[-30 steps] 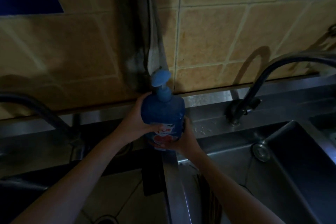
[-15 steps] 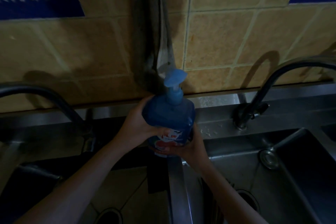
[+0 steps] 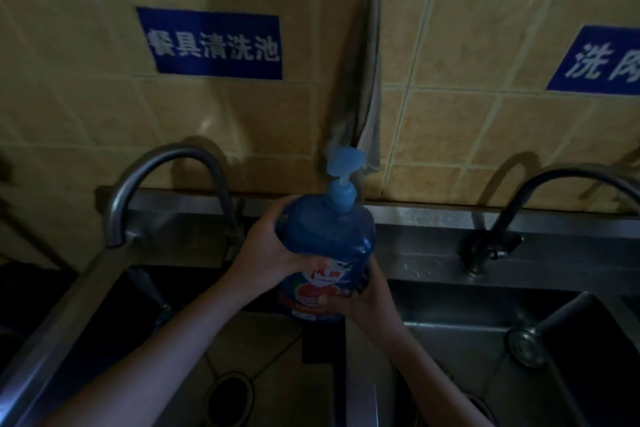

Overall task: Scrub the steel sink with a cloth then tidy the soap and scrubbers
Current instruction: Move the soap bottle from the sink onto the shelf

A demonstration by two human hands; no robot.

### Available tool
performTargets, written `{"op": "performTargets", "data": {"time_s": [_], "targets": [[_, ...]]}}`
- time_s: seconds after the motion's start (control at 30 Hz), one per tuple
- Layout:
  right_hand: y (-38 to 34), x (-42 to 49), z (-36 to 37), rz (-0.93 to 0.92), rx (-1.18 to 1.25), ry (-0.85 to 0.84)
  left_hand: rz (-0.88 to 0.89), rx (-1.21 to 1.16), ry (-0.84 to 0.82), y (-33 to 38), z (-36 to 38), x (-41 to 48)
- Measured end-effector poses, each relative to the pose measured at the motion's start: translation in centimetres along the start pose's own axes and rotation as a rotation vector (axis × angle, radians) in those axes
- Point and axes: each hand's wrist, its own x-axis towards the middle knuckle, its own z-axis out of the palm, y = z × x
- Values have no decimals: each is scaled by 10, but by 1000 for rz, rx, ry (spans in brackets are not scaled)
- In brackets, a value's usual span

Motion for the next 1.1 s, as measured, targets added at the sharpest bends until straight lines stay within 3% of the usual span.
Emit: {"op": "performTargets", "data": {"time_s": [0.43, 0.57, 1.1], "targets": [[-68, -40, 129, -195, -213, -213, 25, -276, 182, 56, -128, -118], [-88, -52, 184, -245, -231, -297, 26, -154, 361, 74, -176, -167], [-136, -139, 434, -368, -84, -728, 78, 55, 796, 111, -351, -387]]}}
